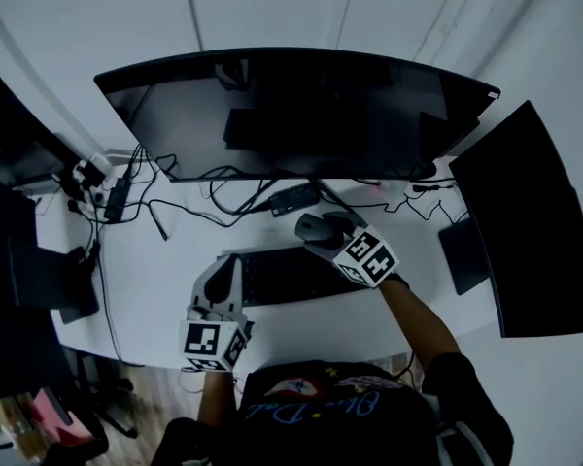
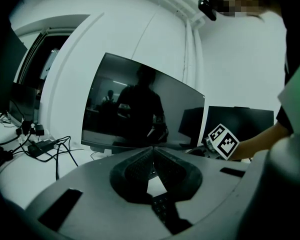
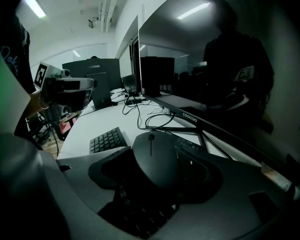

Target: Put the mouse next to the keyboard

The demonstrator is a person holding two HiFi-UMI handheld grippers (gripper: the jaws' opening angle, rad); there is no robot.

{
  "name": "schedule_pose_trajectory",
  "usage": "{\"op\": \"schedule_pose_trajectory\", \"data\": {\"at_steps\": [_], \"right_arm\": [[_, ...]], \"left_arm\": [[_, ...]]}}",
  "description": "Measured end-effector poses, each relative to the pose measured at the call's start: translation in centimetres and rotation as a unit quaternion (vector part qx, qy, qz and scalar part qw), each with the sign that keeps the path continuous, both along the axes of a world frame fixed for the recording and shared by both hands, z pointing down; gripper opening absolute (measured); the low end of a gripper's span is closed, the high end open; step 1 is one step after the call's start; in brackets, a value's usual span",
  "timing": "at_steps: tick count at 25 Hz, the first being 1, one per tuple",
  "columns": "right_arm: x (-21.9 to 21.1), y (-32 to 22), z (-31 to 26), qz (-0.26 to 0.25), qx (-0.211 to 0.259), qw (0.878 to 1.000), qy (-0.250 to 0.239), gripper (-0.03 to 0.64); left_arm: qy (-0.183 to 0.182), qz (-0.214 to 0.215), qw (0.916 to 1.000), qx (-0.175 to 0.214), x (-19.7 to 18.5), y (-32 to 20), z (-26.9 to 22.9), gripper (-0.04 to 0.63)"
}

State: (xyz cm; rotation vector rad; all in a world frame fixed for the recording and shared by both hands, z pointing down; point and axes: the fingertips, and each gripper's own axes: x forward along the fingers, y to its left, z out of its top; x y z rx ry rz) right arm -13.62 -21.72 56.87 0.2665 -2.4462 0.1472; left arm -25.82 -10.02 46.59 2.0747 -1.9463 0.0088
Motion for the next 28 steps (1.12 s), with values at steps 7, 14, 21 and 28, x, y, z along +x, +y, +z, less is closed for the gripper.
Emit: {"op": "schedule_pose_trajectory", "data": {"at_steps": [7, 14, 21, 28], "right_arm": [[0.4, 1.2, -1.5, 0.037, 0.001, 0.999, -0.006, 0.279], [-0.2, 2.1, -2.8, 0.068, 0.016, 0.997, -0.022, 0.279], [0.6, 2.6, -3.7, 0.111, 0.001, 0.993, -0.046, 0.279], [3.3, 2.3, -4.4, 0.133, -0.008, 0.989, -0.057, 0.279]], "left_arm": [[0.001, 0.016, 0.9999, -0.001, -0.6, 0.4, 0.5, 0.003], [-0.001, 0.032, 0.9995, -0.007, -2.2, 0.9, 1.1, 0.003], [-0.011, 0.038, 0.9992, -0.002, -2.8, 0.7, 1.0, 0.003], [-0.010, 0.045, 0.9989, -0.003, -0.9, 0.3, 1.2, 0.003]]}}
